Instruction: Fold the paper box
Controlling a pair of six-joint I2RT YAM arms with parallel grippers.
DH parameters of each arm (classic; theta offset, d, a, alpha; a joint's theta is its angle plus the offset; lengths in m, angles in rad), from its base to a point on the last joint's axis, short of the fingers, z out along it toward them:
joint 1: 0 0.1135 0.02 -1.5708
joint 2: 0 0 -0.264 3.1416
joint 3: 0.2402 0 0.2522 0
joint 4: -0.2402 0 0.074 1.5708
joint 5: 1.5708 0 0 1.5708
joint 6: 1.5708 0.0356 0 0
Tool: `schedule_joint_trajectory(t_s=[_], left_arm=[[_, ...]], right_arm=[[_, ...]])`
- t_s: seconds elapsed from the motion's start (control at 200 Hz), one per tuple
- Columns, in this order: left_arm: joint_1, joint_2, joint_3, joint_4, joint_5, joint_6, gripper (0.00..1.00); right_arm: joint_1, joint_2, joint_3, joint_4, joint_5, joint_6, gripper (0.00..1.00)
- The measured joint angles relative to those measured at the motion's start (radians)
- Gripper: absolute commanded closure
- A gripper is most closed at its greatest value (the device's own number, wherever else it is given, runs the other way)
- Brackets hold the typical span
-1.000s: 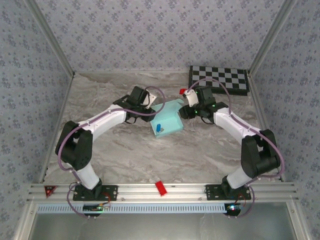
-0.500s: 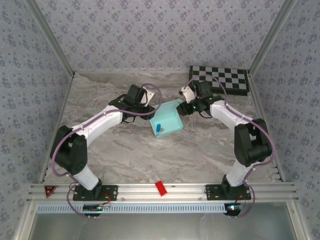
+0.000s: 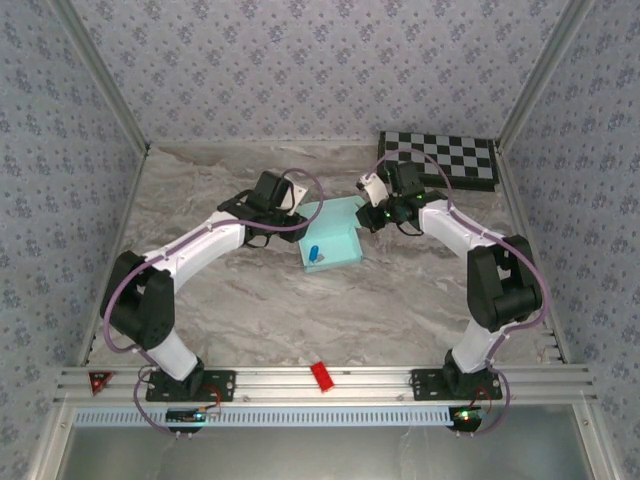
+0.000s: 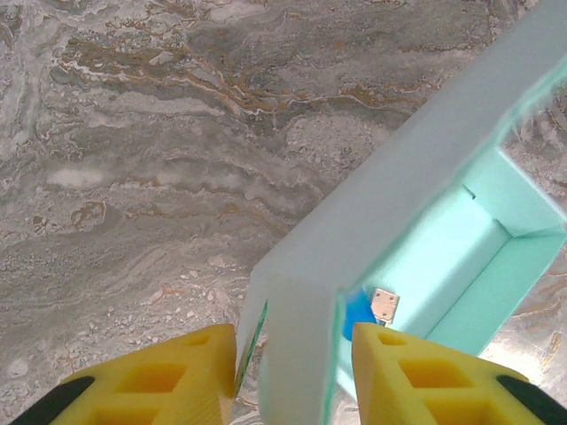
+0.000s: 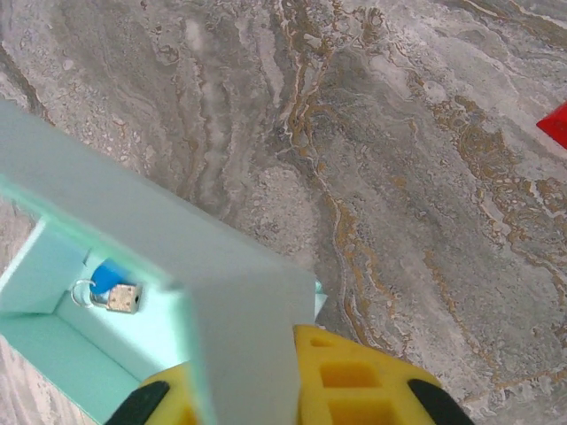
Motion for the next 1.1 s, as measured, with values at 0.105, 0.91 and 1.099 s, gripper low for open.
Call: schedule_joint_trajectory(t_s=[0.105, 0.91, 1.099], left_arm=[[0.0, 0.0, 0.0, 0.0, -0.001, -0.007, 0.66], [0.0, 0.032, 0.0, -0.01, -0.061, -0.011, 0.72], [0.0, 0.032, 0.0, -0.01, -0.061, -0.011, 0.73]], right_arm=[[0.005, 0.0, 0.0, -0.001, 0.001, 0.001, 0.91], [0.069, -0.029, 0.0, -0.023, 0.166, 0.003, 0.91], [0.074, -0.035, 0.0, -0.031, 0.186, 0.004, 0.91]])
